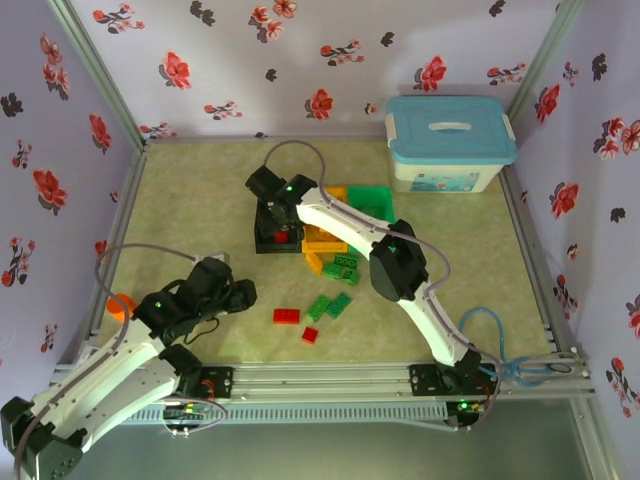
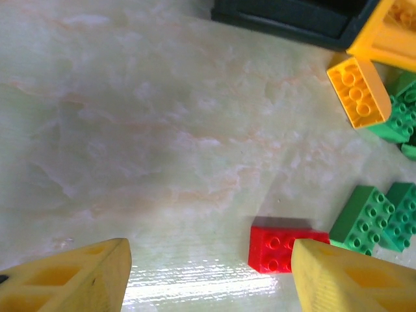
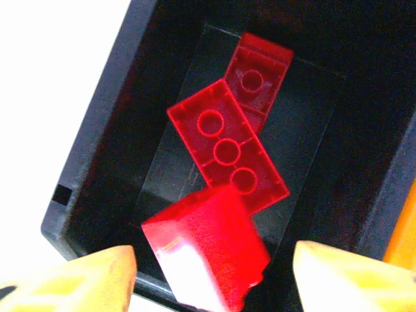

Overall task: Sort the legos into containers by color
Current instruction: Place the lego in the container, then pick up the lego from the middle-left of the table.

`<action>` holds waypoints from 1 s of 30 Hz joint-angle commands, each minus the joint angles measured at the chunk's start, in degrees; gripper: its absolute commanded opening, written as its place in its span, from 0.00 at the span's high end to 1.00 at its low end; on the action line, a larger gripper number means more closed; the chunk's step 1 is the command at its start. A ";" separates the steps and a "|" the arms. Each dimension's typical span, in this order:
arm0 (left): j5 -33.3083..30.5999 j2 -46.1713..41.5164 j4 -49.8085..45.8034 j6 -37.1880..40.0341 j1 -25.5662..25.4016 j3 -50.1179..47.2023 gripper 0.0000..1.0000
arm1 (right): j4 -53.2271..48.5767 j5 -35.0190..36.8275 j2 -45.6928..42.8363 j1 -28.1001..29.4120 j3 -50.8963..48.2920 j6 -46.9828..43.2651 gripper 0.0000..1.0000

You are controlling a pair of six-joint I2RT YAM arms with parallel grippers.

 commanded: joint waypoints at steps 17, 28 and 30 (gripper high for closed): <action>0.60 20.44 9.35 -0.21 -15.27 3.17 0.24 | 9.16 5.58 -29.50 -2.85 -28.20 2.59 0.27; 2.49 35.51 13.75 -3.51 -18.67 6.58 0.23 | 14.77 5.27 -40.93 -5.89 -46.78 6.11 0.25; 2.51 37.81 13.51 -3.60 -18.91 7.25 0.23 | 15.54 5.24 -42.30 -6.21 -48.96 6.56 0.25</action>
